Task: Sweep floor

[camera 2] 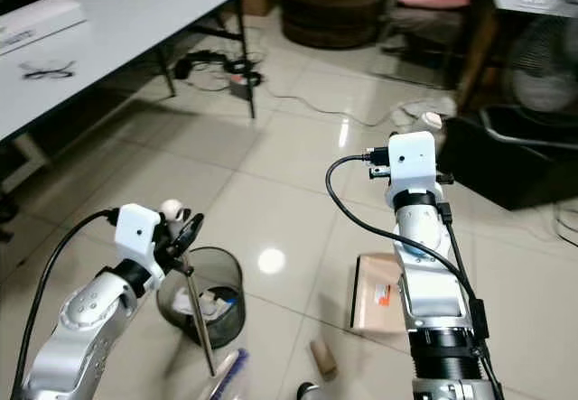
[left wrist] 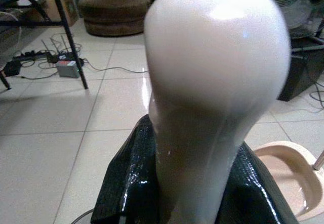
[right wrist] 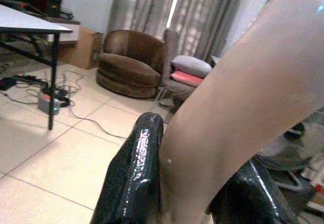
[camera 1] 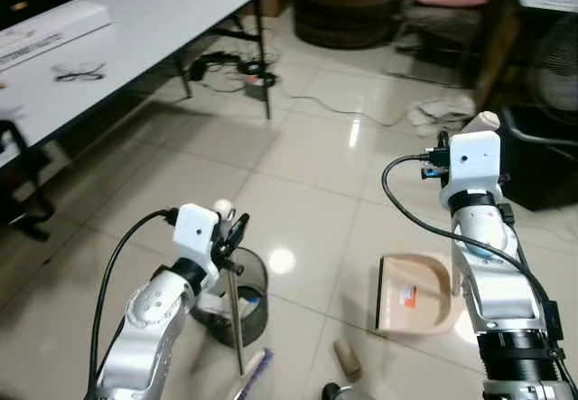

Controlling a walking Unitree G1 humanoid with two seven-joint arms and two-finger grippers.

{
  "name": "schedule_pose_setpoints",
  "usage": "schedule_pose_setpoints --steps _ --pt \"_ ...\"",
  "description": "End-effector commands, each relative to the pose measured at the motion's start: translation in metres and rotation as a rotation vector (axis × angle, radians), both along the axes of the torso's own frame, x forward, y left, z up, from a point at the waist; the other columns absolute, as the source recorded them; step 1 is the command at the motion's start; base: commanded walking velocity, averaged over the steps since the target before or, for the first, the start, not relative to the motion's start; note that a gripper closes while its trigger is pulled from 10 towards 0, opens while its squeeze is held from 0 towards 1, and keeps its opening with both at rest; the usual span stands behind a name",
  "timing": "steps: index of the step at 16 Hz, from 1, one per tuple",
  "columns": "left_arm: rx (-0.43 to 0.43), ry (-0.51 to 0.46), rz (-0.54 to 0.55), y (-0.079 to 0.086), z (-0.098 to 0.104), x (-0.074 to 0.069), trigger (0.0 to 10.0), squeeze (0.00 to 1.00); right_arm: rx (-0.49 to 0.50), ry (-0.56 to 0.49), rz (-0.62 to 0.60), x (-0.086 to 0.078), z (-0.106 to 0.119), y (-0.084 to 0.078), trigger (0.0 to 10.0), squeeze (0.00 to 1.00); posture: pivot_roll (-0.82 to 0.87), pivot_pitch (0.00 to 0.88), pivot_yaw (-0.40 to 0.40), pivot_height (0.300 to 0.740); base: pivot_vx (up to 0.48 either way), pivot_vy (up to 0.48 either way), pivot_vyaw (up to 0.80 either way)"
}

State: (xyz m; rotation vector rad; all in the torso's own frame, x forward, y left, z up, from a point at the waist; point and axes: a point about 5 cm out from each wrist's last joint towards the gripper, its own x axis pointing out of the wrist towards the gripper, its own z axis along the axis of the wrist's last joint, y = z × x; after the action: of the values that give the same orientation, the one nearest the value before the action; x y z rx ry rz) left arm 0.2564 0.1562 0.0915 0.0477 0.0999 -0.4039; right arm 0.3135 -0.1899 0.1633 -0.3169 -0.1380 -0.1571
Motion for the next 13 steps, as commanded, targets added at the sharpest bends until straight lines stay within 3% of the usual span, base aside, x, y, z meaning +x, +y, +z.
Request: schedule_pose_setpoints --steps 1,7,13 --pt "0.006 -0.024 0.036 0.004 0.007 0.0 10.0 0.0 0.045 -0.014 -0.011 -0.003 0.001 0.003 10.0 0.0 -0.03 0.0 0.056 0.74 0.0 0.0 -0.8" --pt "0.045 -0.042 0.124 0.012 0.006 0.004 10.0 0.0 0.177 0.016 -0.057 -0.014 -0.024 0.003 10.0 0.0 -0.03 0.0 0.066 0.74 0.0 0.0 -0.8" --pt "0.101 -0.056 0.194 0.017 0.004 0.011 10.0 0.0 0.177 0.04 -0.016 -0.015 -0.028 0.001 10.0 0.0 -0.05 0.0 0.074 0.74 0.0 0.0 -0.8"
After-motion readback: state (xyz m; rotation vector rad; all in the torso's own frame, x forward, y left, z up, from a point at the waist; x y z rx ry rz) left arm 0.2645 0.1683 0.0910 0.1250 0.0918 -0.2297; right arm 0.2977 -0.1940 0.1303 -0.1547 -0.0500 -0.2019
